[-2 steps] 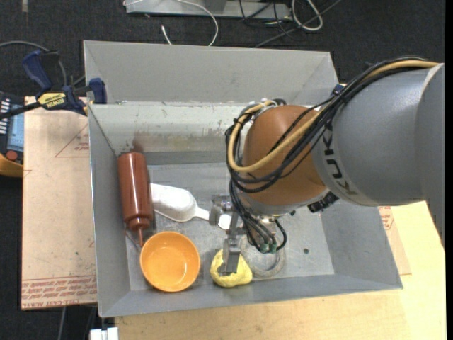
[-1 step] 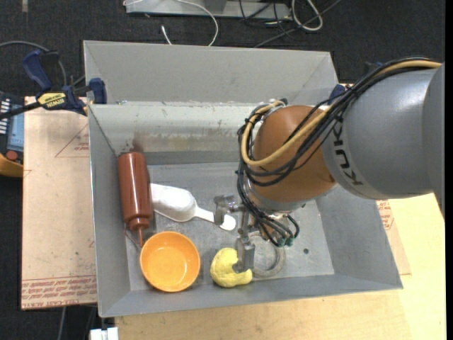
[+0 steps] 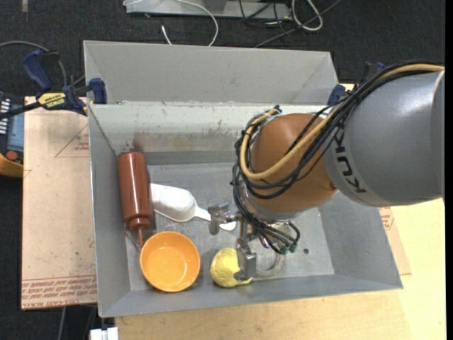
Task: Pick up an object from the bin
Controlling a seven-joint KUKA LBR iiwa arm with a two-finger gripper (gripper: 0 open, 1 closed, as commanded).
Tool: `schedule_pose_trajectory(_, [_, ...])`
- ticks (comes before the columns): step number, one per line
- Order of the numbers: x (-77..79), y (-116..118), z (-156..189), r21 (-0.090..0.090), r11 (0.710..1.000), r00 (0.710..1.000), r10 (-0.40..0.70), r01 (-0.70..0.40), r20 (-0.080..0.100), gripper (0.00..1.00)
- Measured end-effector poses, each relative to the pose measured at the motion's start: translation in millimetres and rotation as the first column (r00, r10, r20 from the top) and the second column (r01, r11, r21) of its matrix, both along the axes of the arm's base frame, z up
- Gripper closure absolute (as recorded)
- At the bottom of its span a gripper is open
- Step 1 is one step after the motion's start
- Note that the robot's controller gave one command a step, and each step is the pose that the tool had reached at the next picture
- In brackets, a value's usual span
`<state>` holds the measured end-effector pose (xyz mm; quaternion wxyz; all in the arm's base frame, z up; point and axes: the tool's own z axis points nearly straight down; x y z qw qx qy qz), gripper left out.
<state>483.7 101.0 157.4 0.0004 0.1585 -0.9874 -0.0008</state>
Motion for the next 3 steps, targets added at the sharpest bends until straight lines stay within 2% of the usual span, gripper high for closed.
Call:
schedule_pose_trajectory(1, [20.6, -23.6, -49.9, -0.001, 0.997, 0.997, 0.079, -0.079, -0.002, 0.0])
schedule_pose_trajectory(2, [8.4, 4.6, -22.0, 0.005, 0.999, 0.999, 0.04, -0.04, 0.009, 0.0])
schedule_pose_trajectory(3, [16.9, -15.2, -31.3, 0.0, 0.997, 0.997, 0.081, -0.081, 0.0, 0.0])
